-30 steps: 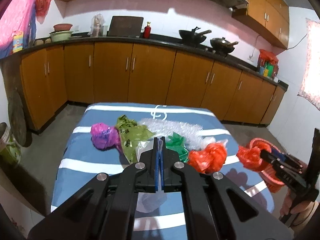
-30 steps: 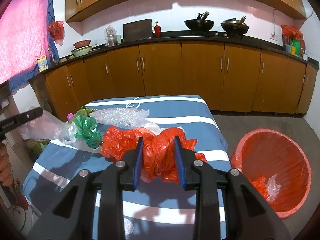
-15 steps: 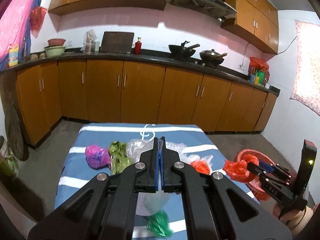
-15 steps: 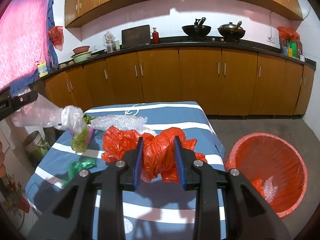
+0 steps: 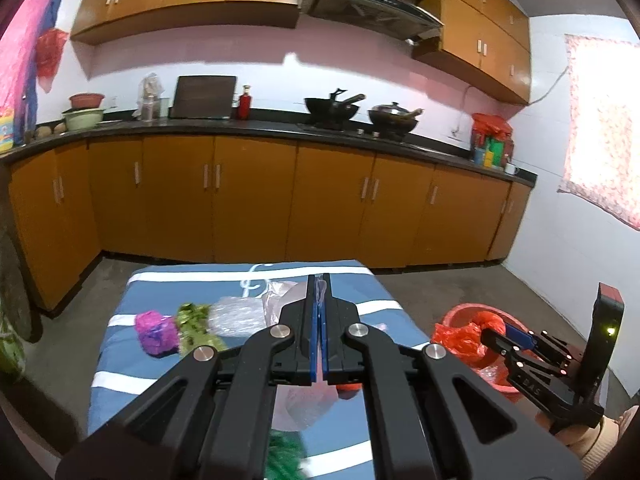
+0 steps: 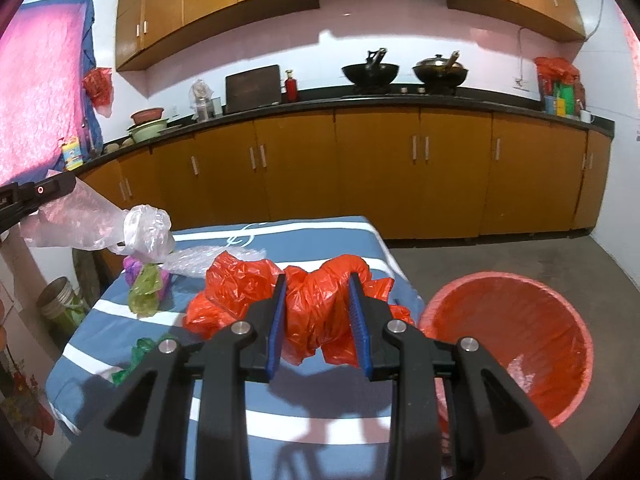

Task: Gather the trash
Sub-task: 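Carry the red and clear bags over the orange wastebasket with both tools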

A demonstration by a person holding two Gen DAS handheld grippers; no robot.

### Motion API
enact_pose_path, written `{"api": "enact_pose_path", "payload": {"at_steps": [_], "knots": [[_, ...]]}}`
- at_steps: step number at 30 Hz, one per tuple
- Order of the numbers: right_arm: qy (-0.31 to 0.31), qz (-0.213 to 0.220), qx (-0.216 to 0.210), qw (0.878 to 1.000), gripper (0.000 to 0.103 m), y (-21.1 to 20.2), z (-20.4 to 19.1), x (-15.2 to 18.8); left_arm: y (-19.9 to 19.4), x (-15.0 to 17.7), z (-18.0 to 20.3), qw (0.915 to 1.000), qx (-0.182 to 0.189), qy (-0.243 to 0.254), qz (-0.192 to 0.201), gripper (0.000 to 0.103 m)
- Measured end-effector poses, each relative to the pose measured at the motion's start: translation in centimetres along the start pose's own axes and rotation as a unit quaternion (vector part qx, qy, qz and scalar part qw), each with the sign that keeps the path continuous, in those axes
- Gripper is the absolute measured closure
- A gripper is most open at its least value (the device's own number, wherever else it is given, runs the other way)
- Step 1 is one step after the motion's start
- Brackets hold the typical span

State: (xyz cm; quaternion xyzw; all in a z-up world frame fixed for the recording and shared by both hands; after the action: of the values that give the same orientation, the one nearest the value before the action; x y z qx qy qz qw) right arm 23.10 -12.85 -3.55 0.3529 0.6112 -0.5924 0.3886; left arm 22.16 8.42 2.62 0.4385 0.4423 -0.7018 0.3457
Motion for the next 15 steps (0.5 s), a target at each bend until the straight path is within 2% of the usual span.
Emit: {"api": "enact_pose_path", "payload": {"at_steps": [15], "knots": [[0.038, 0.014, 0.101, 0.994, 0.073, -0.3, 10.8, -0.4, 5.1, -0.4, 9.1, 0.9953, 0.09, 0.031, -0.019, 0.102]]}}
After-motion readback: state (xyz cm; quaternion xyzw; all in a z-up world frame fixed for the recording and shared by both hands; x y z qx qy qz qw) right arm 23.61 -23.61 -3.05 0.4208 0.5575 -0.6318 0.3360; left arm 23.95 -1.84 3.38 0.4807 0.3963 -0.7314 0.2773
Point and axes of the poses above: each gripper's, at about its wrist camera, not at the fingertips, and y roughly the way its jaws point, z to its right, x to its underside, the point moved 10 cm from there along y, roughly the way its jaws point, and after that the axes turned 14 degrees about x, right-handed, at the moved point
